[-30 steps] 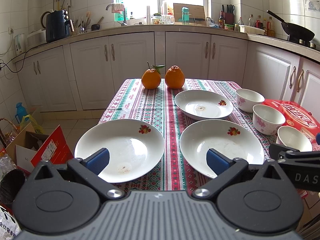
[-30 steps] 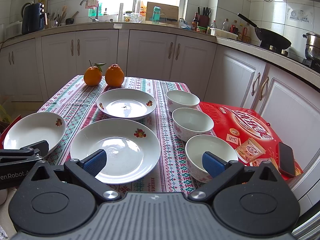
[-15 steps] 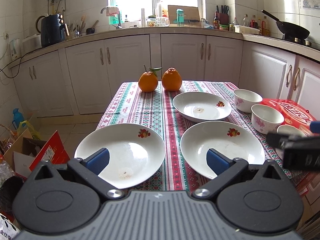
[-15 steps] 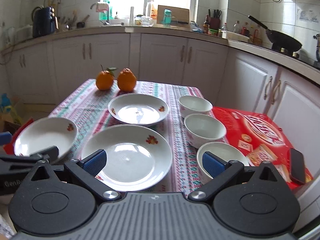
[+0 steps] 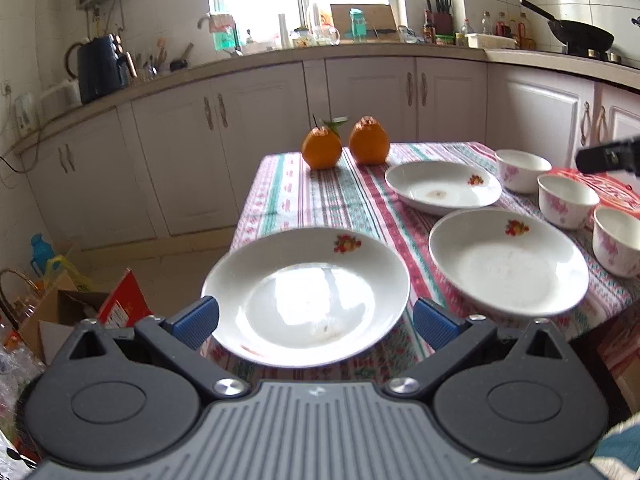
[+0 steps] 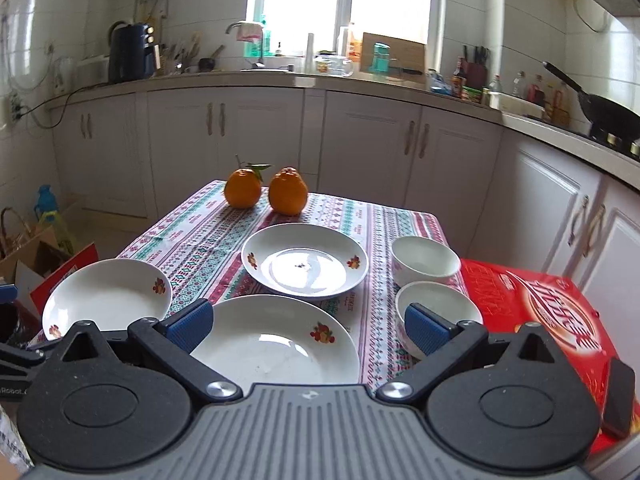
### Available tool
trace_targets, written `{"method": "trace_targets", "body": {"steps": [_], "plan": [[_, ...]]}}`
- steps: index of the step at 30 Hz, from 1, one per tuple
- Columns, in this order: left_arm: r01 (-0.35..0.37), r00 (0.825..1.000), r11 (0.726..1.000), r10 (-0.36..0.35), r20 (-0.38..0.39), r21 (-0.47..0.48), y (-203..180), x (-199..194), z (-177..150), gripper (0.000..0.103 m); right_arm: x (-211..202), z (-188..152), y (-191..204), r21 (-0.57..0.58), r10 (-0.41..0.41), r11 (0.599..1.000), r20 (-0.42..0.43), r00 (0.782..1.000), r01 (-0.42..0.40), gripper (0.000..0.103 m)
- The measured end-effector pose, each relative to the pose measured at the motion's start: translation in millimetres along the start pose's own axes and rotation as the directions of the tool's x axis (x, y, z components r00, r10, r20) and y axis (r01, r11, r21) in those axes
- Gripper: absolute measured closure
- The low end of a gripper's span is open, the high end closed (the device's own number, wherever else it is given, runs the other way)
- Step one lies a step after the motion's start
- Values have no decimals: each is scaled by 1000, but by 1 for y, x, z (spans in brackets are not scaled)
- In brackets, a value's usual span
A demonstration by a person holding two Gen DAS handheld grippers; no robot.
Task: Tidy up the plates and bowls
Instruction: 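Grasp a large white plate rim with the left tool while the right tool grasps another white plate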
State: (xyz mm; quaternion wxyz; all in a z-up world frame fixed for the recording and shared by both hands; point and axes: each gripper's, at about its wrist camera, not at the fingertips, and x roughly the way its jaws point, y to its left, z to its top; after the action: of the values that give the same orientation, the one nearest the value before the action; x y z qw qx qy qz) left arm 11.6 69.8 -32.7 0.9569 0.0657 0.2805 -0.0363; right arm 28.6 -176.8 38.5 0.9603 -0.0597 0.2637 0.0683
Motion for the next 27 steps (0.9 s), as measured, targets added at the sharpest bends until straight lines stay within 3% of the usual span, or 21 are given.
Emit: {"method": "trace_targets", "body": {"steps": [8,20,27], "plan": [[44,996,999,-44,-80,-11,20,23,-29,1,35,3,12,-28,130,991,-68,989,-132,0],[90,987,996,-90,-132,-4,37,59,-32,1,79,12,37,-74,233,966,-168,958,-247,0],[143,980,989,-145,-134,-29,47,65,-32,0,110,26,56,-133,306,932,-212,928,-337,0]]}}
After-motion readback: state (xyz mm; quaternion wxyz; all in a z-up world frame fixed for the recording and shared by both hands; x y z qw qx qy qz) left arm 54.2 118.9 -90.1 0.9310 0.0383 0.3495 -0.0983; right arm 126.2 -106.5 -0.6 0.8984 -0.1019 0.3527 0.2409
